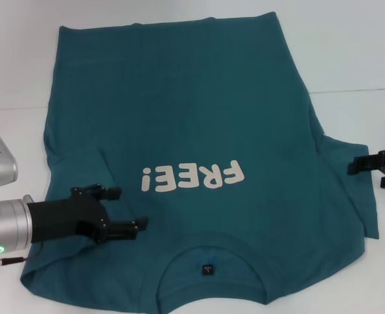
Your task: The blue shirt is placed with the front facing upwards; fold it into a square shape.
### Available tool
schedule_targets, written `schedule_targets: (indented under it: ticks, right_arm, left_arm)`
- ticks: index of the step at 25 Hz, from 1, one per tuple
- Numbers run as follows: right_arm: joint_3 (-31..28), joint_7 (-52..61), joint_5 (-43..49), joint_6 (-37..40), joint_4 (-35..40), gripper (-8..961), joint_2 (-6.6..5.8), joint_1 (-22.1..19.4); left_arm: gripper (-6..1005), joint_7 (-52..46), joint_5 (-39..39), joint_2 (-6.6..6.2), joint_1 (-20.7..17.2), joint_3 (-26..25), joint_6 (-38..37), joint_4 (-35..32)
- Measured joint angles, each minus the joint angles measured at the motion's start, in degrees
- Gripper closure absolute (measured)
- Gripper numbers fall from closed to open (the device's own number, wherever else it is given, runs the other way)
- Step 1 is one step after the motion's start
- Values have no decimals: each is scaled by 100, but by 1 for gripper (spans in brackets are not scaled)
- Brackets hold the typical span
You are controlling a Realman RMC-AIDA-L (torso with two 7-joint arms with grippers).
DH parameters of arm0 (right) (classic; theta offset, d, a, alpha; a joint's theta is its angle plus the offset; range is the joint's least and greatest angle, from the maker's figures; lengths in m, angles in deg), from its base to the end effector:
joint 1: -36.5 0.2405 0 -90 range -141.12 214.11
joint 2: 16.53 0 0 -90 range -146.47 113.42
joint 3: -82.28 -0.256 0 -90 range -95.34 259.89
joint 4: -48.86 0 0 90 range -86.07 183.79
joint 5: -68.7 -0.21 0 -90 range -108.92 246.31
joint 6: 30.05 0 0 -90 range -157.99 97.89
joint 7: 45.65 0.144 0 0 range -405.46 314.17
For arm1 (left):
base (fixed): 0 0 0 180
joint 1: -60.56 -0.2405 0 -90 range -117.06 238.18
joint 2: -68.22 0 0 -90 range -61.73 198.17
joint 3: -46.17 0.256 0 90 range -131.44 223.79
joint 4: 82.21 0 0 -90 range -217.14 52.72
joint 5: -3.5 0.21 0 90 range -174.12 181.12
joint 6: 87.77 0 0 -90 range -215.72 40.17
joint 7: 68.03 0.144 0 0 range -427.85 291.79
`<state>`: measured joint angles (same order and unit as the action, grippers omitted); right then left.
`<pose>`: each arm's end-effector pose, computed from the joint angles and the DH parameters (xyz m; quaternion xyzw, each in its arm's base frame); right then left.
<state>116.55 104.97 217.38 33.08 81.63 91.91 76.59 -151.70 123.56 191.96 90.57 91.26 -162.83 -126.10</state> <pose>0.3429 0.4025 0.0763 -0.6587 0.6859 0.0646 0.3023 -0.2621 0.3486 -0.0273 -0.9425 -0.2293 -0.1532 0.1887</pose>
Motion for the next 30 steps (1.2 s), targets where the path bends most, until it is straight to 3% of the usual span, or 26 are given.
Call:
schedule_targets:
  ticks: [12,26,30]
  right_arm:
    - [-56,-211,-729,-60,-328,25,61,-1]
    - [-40,-342,-1185,12,-256,25,-15,-193]
    - [-13,-322,-825,144,-175,24,-141,-199]
  left_arm:
    - [61,0,-1,1,6,0,0,25]
    - [65,0,0,1,52,0,0,21]
    - [64,0,2,1,68,-1,0,21]
